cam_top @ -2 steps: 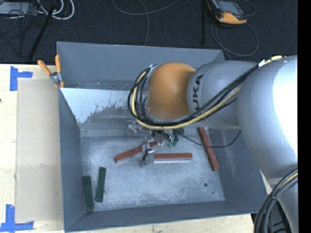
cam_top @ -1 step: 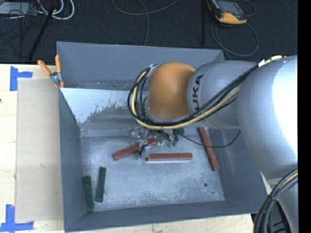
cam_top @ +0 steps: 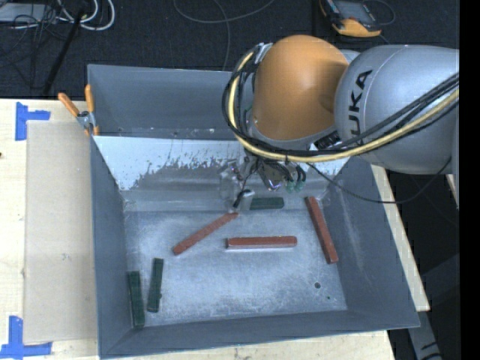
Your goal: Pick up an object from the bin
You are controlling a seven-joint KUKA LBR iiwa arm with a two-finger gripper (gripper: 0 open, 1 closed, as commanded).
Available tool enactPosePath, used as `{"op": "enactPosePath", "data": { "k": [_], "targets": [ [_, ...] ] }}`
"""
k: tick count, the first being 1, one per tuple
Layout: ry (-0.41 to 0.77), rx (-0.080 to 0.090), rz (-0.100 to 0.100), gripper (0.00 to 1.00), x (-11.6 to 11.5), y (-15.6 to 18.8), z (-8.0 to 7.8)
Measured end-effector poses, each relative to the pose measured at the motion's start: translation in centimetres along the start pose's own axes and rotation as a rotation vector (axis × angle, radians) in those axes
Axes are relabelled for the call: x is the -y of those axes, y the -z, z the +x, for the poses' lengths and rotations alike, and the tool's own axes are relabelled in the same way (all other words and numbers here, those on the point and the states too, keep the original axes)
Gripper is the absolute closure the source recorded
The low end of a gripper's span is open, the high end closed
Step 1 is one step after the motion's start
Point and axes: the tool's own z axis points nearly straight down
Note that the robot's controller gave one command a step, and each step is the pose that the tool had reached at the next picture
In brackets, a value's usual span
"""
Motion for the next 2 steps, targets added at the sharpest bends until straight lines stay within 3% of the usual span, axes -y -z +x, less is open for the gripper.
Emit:
{"op": "enactPosePath", "data": {
  "k": [1,2],
  "targets": [
    [-0.001,-0.008,-0.002,0.00,0.0,-0.5,0.1],
    [0.145,-0.018,-0.005,0.00,-0.8,-15.3,1.8]
  ]
}}
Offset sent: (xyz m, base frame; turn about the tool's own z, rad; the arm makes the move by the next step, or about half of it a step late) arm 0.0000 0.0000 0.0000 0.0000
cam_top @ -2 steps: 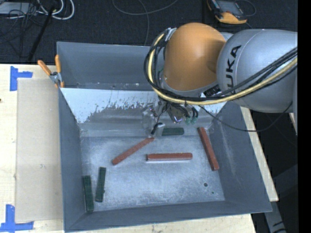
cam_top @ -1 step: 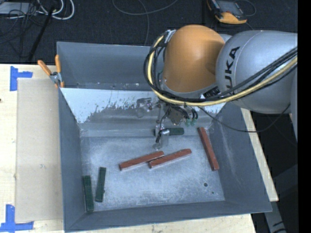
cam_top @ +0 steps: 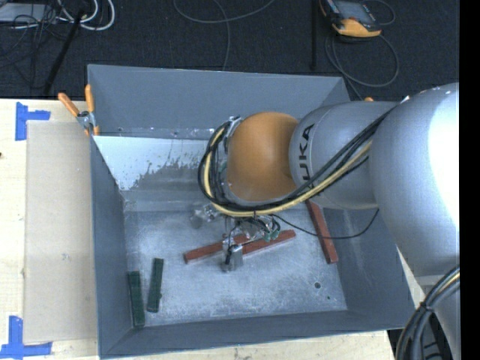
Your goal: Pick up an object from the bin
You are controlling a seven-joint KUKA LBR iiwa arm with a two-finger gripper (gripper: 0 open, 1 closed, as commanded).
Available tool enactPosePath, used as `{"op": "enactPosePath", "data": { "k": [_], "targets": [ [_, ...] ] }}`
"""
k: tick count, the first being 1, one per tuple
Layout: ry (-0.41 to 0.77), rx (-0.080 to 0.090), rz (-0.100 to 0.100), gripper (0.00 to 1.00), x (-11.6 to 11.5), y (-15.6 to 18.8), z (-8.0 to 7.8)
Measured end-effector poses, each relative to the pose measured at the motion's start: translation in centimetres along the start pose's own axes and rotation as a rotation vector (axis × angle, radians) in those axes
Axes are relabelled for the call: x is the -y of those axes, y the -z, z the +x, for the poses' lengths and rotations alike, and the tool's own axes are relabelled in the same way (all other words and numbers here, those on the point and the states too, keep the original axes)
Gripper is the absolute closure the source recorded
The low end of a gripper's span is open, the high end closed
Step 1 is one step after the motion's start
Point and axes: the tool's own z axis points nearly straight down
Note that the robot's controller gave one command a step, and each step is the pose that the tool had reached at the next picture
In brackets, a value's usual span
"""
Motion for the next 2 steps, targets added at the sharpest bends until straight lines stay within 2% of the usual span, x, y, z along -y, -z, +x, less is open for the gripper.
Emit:
{"op": "enactPosePath", "data": {
  "k": [1,2],
  "targets": [
    [-0.003,0.008,0.002,1.00,0.09,0.52,-0.23],
    [-0.003,0.007,0.002,0.00,0.08,0.50,-0.23]
  ]
}}
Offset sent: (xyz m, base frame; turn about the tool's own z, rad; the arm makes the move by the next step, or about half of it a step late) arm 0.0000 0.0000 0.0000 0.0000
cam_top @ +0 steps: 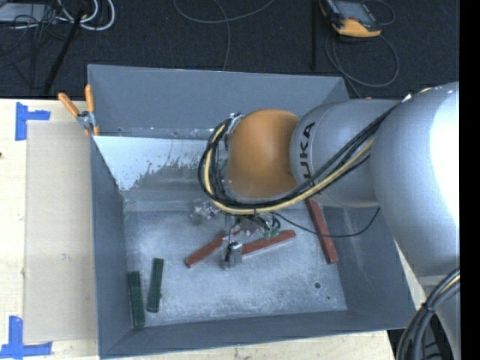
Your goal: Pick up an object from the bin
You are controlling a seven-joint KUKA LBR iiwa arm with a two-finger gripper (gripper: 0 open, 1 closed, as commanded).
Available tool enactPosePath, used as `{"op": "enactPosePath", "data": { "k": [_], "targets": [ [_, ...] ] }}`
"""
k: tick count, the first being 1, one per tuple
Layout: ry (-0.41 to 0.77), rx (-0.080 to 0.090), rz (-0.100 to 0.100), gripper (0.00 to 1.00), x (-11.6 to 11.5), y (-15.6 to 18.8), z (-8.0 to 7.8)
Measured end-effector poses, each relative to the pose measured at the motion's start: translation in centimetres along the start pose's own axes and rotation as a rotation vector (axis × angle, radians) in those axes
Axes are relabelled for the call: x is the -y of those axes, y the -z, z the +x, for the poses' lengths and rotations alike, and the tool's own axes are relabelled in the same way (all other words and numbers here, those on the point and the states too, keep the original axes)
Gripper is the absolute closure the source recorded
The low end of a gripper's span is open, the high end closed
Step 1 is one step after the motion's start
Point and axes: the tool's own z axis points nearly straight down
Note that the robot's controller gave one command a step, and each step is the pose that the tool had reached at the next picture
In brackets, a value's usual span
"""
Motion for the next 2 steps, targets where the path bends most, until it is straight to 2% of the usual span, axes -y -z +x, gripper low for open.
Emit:
{"op": "enactPosePath", "data": {
  "k": [1,2],
  "targets": [
    [-0.001,0.000,0.000,1.00,0.0,0.1,0.0],
    [0.019,0.010,0.004,1.00,0.6,15.7,0.0]
  ]
}}
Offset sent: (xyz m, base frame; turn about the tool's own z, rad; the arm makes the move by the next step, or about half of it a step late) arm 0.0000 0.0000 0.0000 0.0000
